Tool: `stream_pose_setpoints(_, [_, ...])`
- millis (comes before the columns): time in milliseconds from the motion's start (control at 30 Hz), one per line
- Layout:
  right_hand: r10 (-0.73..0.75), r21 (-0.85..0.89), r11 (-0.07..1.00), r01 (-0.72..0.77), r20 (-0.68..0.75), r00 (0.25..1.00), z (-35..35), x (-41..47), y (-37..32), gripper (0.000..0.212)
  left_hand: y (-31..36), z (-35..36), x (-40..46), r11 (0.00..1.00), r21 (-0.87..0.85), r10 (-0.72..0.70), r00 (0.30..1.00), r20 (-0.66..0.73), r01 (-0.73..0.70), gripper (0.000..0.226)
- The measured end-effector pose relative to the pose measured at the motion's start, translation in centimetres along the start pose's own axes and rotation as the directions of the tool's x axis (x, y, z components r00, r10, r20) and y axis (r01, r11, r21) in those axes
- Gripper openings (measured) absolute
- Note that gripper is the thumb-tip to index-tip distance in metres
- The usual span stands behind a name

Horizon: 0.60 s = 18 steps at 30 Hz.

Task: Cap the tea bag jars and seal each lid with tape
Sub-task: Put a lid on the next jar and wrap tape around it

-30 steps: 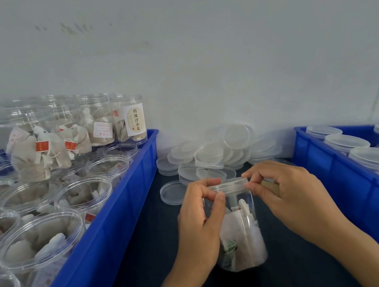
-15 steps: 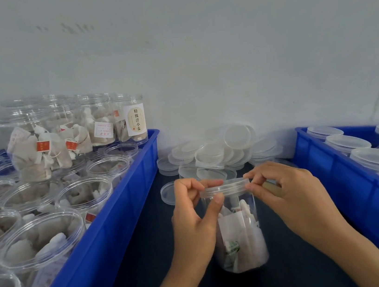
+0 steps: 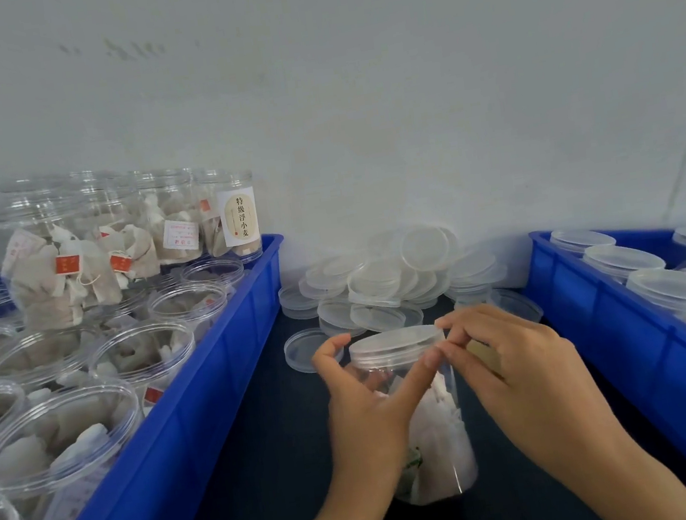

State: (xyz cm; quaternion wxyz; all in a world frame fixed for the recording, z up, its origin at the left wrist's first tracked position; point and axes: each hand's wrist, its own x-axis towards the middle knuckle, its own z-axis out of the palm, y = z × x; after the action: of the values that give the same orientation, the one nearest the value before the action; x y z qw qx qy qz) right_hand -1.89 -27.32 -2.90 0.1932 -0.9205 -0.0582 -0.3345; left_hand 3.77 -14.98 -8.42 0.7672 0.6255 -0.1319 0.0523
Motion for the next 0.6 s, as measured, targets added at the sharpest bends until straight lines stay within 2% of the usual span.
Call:
stream_pose_setpoints(200, [0.033,-0.208,0.978,0.012,0.209,0.977,-0.6,0.0,1.3,0.023,-0.1,-0.8,0.4,0.998,0.049,0.031,0.999,-0.008,-0.031,0.077])
stream_pose_setpoints(333, [0.009,-0.273,0.959,0.074,0.292,0.956,-0.3,-0.2,0.9,0.028,0.2,-1.8,1.3,1.000,0.020,-0.001,0.999,0.040,0.000,0.074])
stream_pose_setpoints(467, [0.090,-0.273,0.962,0.013,0.360,0.929,-0.2,0.1,1.5,0.035,0.4,-2.3,1.8,0.998,0.009,-0.055,0.992,0.115,0.054,0.076])
stream_pose_setpoints(600, [0.096,-0.301,0.953,0.032,0.400,0.912,-0.3,0.1,1.5,0.048,0.6,-2.8,2.0,0.995,0.037,-0.095,0.975,0.200,0.090,0.080])
